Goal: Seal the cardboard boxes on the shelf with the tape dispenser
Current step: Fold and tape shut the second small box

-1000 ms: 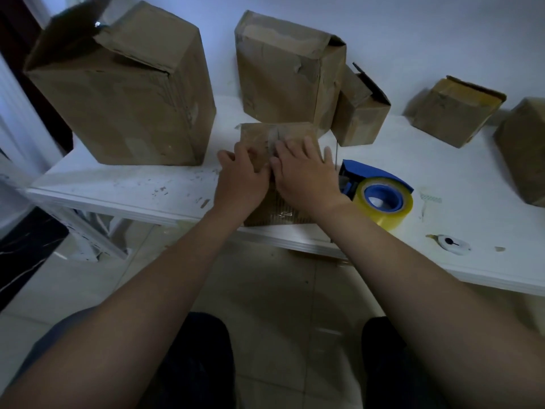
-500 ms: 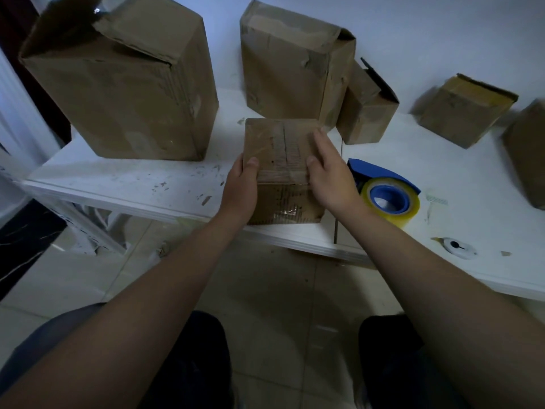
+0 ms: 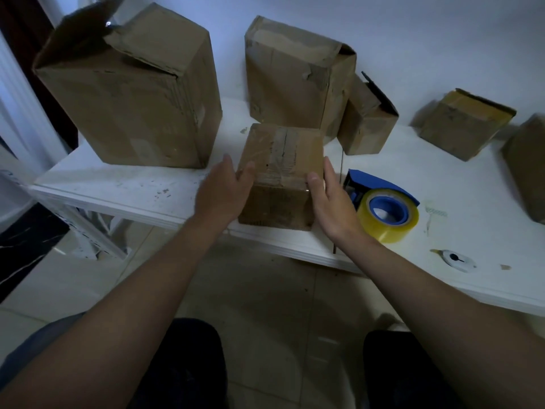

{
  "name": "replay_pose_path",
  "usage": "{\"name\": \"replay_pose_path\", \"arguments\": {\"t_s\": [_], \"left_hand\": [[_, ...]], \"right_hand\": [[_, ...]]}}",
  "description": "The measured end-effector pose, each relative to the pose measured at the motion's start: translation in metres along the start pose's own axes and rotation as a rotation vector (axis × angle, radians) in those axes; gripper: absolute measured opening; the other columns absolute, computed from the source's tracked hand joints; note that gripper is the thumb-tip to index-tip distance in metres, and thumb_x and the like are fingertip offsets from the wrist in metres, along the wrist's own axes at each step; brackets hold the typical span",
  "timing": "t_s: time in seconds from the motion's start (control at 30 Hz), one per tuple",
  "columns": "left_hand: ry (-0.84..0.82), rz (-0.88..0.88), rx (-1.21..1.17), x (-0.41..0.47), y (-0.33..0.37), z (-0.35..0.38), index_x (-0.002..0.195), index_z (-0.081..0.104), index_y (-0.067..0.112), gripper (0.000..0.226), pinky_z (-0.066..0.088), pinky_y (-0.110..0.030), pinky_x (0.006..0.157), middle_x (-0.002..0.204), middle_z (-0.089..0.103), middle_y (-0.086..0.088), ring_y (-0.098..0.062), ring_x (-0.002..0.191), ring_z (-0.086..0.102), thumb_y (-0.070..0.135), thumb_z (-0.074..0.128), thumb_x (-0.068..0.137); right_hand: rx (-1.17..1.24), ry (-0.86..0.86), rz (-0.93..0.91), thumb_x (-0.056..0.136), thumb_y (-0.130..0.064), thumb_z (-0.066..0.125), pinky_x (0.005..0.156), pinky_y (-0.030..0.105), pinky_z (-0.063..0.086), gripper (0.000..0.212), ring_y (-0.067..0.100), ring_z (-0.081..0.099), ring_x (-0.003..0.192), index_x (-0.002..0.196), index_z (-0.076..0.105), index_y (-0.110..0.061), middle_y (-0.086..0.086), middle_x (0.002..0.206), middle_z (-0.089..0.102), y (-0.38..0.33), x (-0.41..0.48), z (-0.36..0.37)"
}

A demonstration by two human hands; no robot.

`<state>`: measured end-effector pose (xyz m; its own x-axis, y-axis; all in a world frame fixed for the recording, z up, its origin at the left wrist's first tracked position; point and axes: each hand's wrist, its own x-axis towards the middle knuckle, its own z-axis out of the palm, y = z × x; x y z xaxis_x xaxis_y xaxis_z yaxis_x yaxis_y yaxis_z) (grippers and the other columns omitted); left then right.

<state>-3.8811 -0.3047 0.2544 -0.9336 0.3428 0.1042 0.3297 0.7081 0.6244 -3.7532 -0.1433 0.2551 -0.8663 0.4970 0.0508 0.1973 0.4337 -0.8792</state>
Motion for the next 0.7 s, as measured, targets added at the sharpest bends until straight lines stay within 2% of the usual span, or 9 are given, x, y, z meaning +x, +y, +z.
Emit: {"name": "replay_pose_path", "arguments": {"t_s": [0.07, 0.13, 0.2, 0.27, 0.37, 0.5, 0.57, 0.63, 0.7], "left_hand": [[0.169, 0.12, 0.186, 0.007, 0.005, -0.019, 0.133, 0.05, 0.01, 0.043, 0.047, -0.048, 0.093, 0.123, 0.06, -0.015, -0.035, 0.117, 0.055, 0.039, 0.044, 0.102], [0.188, 0.279, 0.219, 0.005, 0.021, -0.028, 0.146, 0.042, 0.014, 0.053, 0.039, -0.059, 0.107, 0.143, 0.051, -0.015, -0.036, 0.133, 0.046, 0.04, 0.046, 0.1], [0.028, 0.352, 0.248, -0.001, 0.039, -0.02, 0.153, 0.033, 0.025, 0.067, 0.025, -0.065, 0.115, 0.158, 0.036, -0.006, -0.032, 0.145, 0.032, 0.06, 0.041, 0.096], [-0.167, 0.349, 0.394, -0.007, 0.048, -0.003, 0.157, 0.024, 0.028, 0.081, 0.019, -0.068, 0.115, 0.165, 0.02, -0.003, -0.031, 0.152, 0.018, 0.071, 0.04, 0.09], [-0.276, 0.402, 0.59, -0.011, 0.048, 0.003, 0.156, 0.022, 0.023, 0.077, 0.013, -0.075, 0.112, 0.167, 0.013, -0.004, -0.031, 0.154, 0.006, 0.061, 0.046, 0.093], [-0.432, 0.514, 0.535, -0.017, 0.051, -0.014, 0.159, 0.019, 0.023, 0.074, 0.003, -0.068, 0.118, 0.168, 0.007, 0.004, -0.018, 0.155, 0.005, 0.043, 0.052, 0.096], [-0.52, 0.521, 0.392, -0.022, 0.047, -0.026, 0.158, 0.022, 0.027, 0.074, 0.009, -0.058, 0.123, 0.167, 0.013, 0.007, -0.014, 0.153, 0.013, 0.03, 0.06, 0.094], [-0.56, 0.501, 0.286, -0.02, 0.034, -0.04, 0.155, 0.032, 0.034, 0.077, 0.027, -0.045, 0.121, 0.164, 0.026, 0.007, -0.015, 0.149, 0.026, 0.014, 0.067, 0.089], [-0.538, 0.498, 0.263, -0.013, 0.016, -0.054, 0.148, 0.041, 0.042, 0.08, 0.036, -0.043, 0.117, 0.159, 0.036, 0.006, -0.018, 0.144, 0.036, 0.002, 0.067, 0.085]], "right_hand": [[-0.127, -0.008, -0.039, 0.107, -0.051, 0.027, 0.1, 0.033, 0.038, 0.053, 0.012, 0.049, 0.129, 0.158, 0.019, -0.039, -0.015, 0.14, 0.054, -0.007, -0.002, -0.006], [-0.181, 0.052, -0.076, 0.106, -0.051, 0.029, 0.094, 0.032, 0.041, 0.049, 0.017, 0.054, 0.127, 0.153, 0.035, -0.038, -0.008, 0.138, 0.06, -0.013, 0.005, -0.012], [-0.204, 0.109, -0.121, 0.106, -0.048, 0.034, 0.096, 0.03, 0.042, 0.046, 0.015, 0.053, 0.127, 0.147, 0.048, -0.032, -0.007, 0.139, 0.06, -0.015, 0.017, -0.018], [-0.238, 0.132, -0.135, 0.106, -0.043, 0.038, 0.102, 0.028, 0.039, 0.044, 0.015, 0.05, 0.131, 0.144, 0.053, -0.028, -0.005, 0.143, 0.057, -0.014, 0.028, -0.024], [-0.297, 0.13, -0.158, 0.105, -0.036, 0.044, 0.102, 0.02, 0.03, 0.041, 0.013, 0.045, 0.135, 0.143, 0.054, -0.024, -0.003, 0.148, 0.052, -0.013, 0.039, -0.032], [-0.343, 0.088, -0.175, 0.103, -0.032, 0.05, 0.105, 0.019, 0.03, 0.041, 0.013, 0.045, 0.136, 0.142, 0.056, -0.023, -0.002, 0.15, 0.048, -0.017, 0.048, -0.039], [-0.39, 0.056, -0.195, 0.102, -0.032, 0.051, 0.109, 0.022, 0.03, 0.042, 0.014, 0.042, 0.139, 0.143, 0.055, -0.024, -0.002, 0.152, 0.046, -0.02, 0.05, -0.041], [-0.436, 0.002, -0.229, 0.103, -0.032, 0.051, 0.116, 0.029, 0.026, 0.042, 0.015, 0.036, 0.143, 0.144, 0.054, -0.025, -0.002, 0.156, 0.043, -0.025, 0.051, -0.043], [-0.464, -0.066, -0.247, 0.104, -0.032, 0.051, 0.119, 0.032, 0.021, 0.042, 0.015, 0.031, 0.146, 0.146, 0.052, -0.026, -0.002, 0.159, 0.038, -0.027, 0.051, -0.044]]}}
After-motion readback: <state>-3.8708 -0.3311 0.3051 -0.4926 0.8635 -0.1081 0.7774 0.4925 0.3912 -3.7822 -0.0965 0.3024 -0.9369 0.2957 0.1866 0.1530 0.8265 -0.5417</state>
